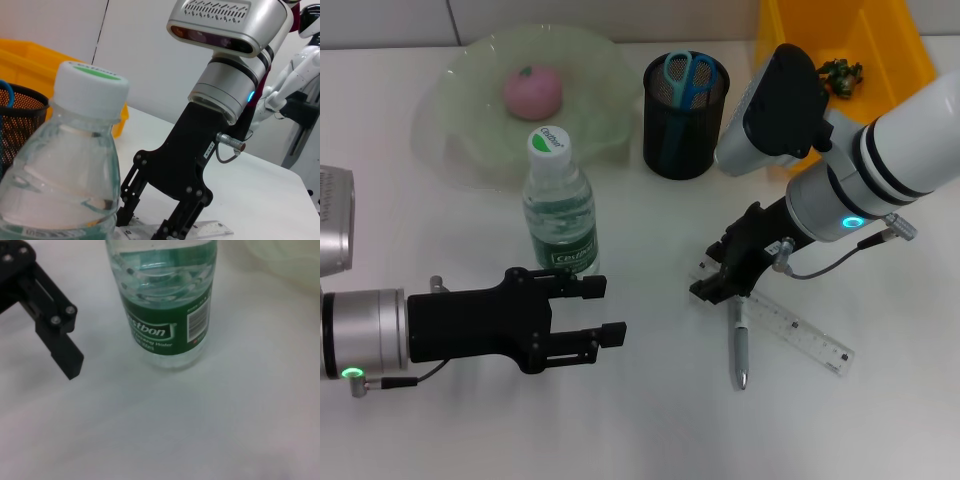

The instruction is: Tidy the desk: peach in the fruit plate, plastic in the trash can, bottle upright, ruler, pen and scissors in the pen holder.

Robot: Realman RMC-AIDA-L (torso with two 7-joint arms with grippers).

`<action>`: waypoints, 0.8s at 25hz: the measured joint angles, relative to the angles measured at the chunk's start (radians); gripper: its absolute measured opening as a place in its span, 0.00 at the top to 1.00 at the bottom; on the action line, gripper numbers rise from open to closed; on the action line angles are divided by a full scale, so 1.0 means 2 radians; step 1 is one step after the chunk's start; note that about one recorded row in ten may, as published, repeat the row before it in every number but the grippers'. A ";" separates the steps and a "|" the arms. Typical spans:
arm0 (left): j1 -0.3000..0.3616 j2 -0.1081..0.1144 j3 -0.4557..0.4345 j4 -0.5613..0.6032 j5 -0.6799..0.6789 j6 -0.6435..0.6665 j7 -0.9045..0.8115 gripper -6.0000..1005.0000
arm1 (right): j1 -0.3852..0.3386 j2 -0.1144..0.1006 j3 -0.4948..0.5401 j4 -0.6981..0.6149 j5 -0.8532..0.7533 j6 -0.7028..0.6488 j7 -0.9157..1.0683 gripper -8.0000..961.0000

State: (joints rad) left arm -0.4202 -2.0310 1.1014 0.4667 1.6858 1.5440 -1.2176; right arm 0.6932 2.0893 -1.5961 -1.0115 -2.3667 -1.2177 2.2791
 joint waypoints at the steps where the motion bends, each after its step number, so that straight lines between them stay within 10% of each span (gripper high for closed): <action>1: 0.000 0.000 0.000 0.000 0.000 0.000 0.001 0.34 | -0.001 0.000 0.000 0.000 0.000 0.001 0.000 0.29; 13: 0.004 0.000 0.000 0.000 0.000 0.000 0.002 0.34 | -0.019 -0.001 0.008 -0.029 0.014 0.000 -0.003 0.59; 20: 0.007 0.000 0.000 0.001 0.000 0.000 0.002 0.34 | -0.072 -0.001 0.127 -0.110 0.093 -0.019 -0.047 0.60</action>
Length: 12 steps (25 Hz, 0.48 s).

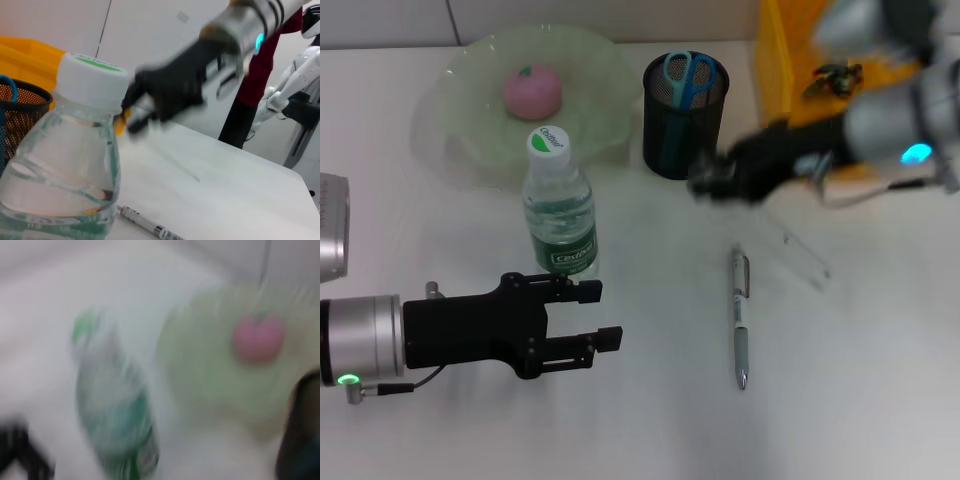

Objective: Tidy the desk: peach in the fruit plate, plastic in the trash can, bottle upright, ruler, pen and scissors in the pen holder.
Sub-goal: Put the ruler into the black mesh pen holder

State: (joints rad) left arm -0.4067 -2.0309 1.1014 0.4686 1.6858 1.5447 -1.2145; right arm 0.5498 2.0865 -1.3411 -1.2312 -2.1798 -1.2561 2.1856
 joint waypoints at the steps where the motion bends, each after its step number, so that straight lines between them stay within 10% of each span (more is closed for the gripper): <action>1: 0.000 0.000 0.000 0.000 0.000 0.000 0.000 0.34 | -0.016 -0.001 0.042 -0.003 0.071 0.007 -0.035 0.60; 12: 0.000 0.000 0.000 0.000 -0.001 0.000 0.000 0.34 | -0.021 -0.001 0.103 0.239 0.583 0.062 -0.406 0.60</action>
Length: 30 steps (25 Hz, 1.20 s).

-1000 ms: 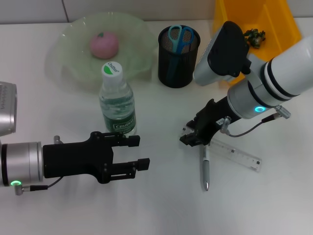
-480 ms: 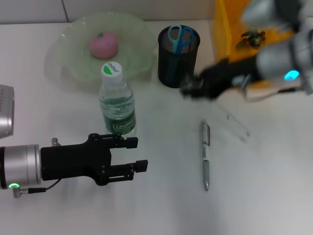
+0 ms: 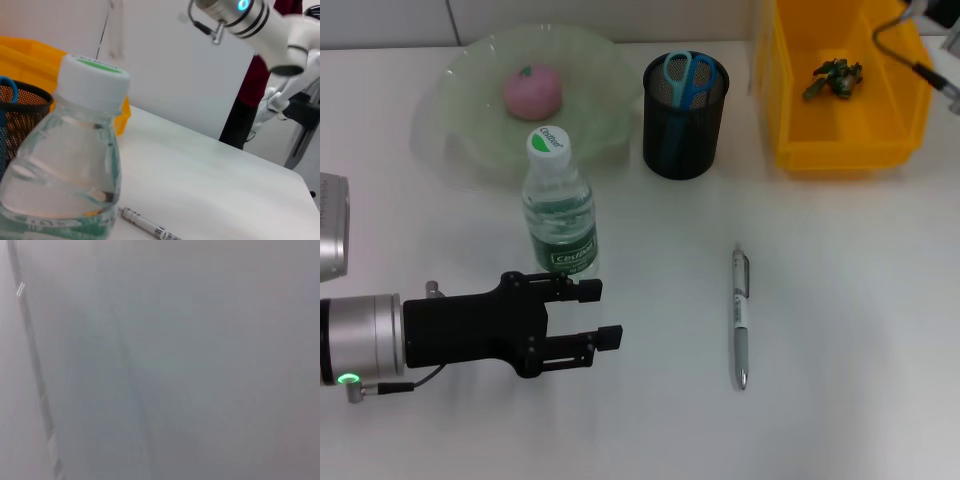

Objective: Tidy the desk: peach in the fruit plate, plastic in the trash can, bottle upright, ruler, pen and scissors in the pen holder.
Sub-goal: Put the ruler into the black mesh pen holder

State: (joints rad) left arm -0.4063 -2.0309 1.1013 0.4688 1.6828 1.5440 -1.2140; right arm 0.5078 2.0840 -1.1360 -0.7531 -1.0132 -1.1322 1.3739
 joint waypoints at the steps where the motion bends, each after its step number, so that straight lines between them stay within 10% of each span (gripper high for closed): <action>1: 0.000 0.000 0.000 0.000 -0.001 0.000 0.000 0.34 | 0.010 0.000 -0.002 0.031 0.044 -0.002 -0.037 0.60; 13: -0.002 -0.007 -0.003 0.001 0.001 0.001 0.003 0.34 | 0.160 0.003 -0.019 0.224 0.132 0.086 -0.164 0.59; 30: -0.006 -0.008 -0.003 0.004 0.002 0.002 0.003 0.34 | 0.195 0.004 -0.081 0.231 0.132 0.164 -0.162 0.59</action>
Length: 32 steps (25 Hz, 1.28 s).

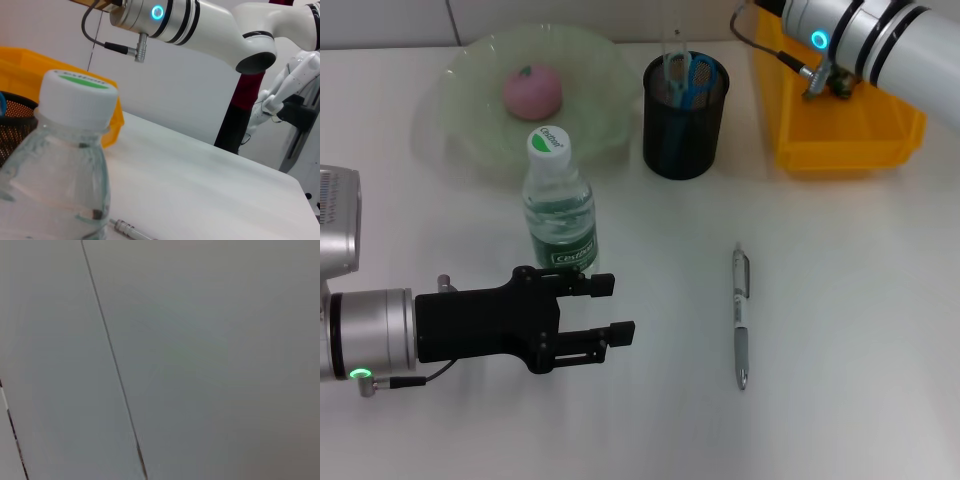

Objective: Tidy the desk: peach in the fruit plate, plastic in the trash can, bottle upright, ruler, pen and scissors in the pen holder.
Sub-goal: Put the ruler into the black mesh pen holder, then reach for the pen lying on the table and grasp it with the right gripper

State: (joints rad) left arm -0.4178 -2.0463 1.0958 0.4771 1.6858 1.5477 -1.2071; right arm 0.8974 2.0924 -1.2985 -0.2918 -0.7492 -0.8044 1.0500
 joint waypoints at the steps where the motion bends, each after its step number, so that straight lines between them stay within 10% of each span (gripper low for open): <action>1: 0.000 0.000 0.000 0.000 0.000 0.000 0.000 0.34 | 0.000 0.000 0.000 0.000 0.000 0.000 0.000 0.59; 16: 0.000 0.002 0.000 0.000 0.000 0.001 -0.001 0.34 | -0.013 -0.005 -0.006 -0.017 -0.020 -0.029 0.039 0.44; 27: -0.002 0.005 0.000 0.001 0.000 0.006 -0.012 0.34 | -0.183 -0.032 0.053 -0.294 -0.377 -0.239 0.345 0.40; 32: -0.007 0.006 0.000 0.002 0.000 0.007 -0.019 0.34 | -0.189 -0.031 0.137 -0.408 -0.578 -0.375 0.478 0.40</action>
State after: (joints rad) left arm -0.4319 -2.0352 1.0954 0.4812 1.6859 1.5618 -1.2460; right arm 0.5198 2.0299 -1.0236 -1.1085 -1.9057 -1.5537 2.0062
